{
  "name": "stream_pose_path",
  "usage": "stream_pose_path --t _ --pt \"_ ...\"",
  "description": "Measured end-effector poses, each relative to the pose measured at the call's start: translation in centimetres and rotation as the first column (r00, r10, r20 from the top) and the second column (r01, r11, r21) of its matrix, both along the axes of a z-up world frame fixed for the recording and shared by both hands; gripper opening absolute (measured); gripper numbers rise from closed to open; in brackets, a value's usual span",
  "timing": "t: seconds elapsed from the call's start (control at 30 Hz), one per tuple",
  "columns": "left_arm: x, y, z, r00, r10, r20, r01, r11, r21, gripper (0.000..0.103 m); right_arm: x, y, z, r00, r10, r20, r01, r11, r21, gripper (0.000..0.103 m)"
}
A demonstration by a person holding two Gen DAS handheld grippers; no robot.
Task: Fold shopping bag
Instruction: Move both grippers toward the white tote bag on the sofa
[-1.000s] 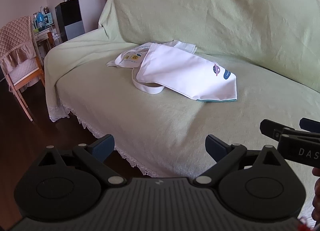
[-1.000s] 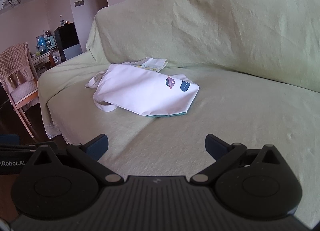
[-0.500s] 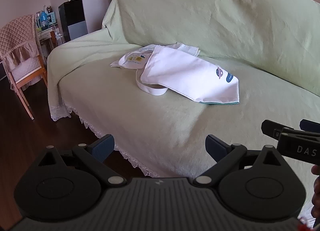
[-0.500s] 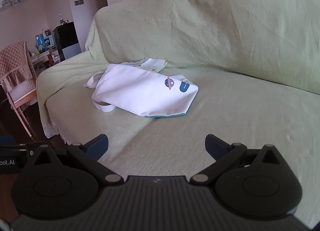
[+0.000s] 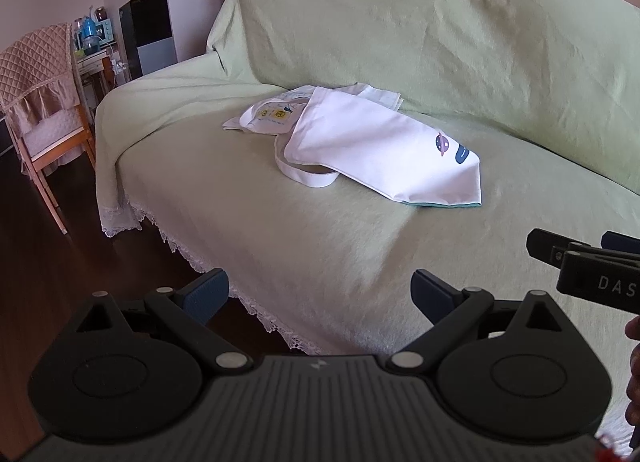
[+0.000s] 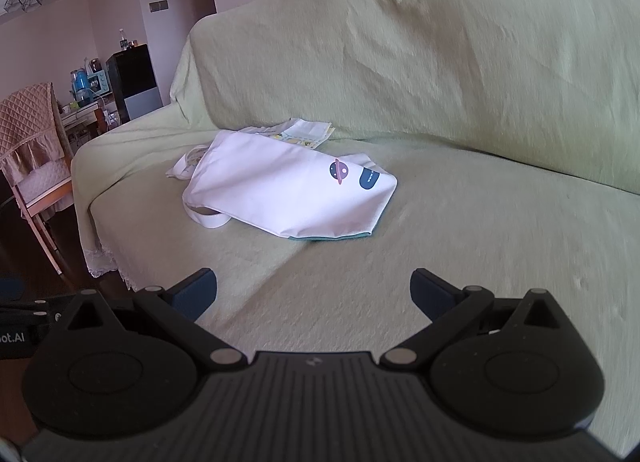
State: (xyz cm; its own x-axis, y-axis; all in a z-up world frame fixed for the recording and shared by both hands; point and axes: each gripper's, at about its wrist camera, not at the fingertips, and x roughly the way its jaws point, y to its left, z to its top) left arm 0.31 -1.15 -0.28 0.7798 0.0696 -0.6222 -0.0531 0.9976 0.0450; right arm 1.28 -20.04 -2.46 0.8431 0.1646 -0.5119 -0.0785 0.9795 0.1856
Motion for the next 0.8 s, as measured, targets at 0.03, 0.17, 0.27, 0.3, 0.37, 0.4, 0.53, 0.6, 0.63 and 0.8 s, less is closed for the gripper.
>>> stream_pose_path --t 0.03,0.17,0.27,0.3,0.37,0.4,0.53,0.6,0.63,0.8 --pt "-0.5 1.8 0.0 1.0 -0.01 0.004 0.01 1.0 -0.004 0.098 0.0 0.1 0.0 1.0 -0.001 0.001 0.001 1.0 -0.002 0.102" --pt "-0.2 1.8 -0.2 1.0 -0.017 0.005 0.017 1.0 0.004 0.098 0.6 0.0 0.0 1.0 0.001 0.004 -0.001 1.0 -0.007 0.102" --pt "0.0 1.8 -0.2 1.0 -0.022 0.006 0.021 1.0 0.006 0.098 1.2 -0.1 0.0 1.0 -0.002 0.003 0.002 1.0 -0.007 0.102" --pt "0.1 1.8 -0.3 1.0 -0.023 0.006 0.023 1.0 0.006 0.098 1.4 -0.1 0.0 1.0 -0.003 0.003 0.003 1.0 -0.007 0.102" --pt "0.4 1.8 -0.3 1.0 -0.03 0.005 0.03 1.0 0.006 0.098 1.8 -0.2 0.0 1.0 -0.005 0.002 0.005 1.0 -0.007 0.102" --pt "0.5 1.8 -0.3 0.999 -0.034 0.008 0.034 0.999 0.008 0.098 2.0 -0.3 -0.1 1.0 -0.006 0.002 0.006 1.0 -0.007 0.102" --pt "1.0 1.9 -0.3 0.999 -0.045 0.017 0.045 0.999 0.006 0.098 2.1 0.1 0.2 1.0 -0.019 0.009 0.019 1.0 -0.008 0.102" --pt "1.3 2.0 -0.2 0.999 -0.04 0.014 0.04 0.999 -0.002 0.1 2.5 0.0 0.3 1.0 -0.022 0.013 0.022 1.0 -0.008 0.102" --pt "1.4 2.0 -0.2 0.999 -0.035 0.013 0.035 0.999 -0.002 0.101 2.7 0.0 0.4 1.0 -0.024 0.014 0.024 1.0 -0.008 0.102" --pt "2.3 2.2 0.0 1.0 -0.024 0.019 0.023 1.0 0.017 0.101 3.7 -0.2 0.6 0.999 -0.032 0.022 0.033 0.999 -0.01 0.102"
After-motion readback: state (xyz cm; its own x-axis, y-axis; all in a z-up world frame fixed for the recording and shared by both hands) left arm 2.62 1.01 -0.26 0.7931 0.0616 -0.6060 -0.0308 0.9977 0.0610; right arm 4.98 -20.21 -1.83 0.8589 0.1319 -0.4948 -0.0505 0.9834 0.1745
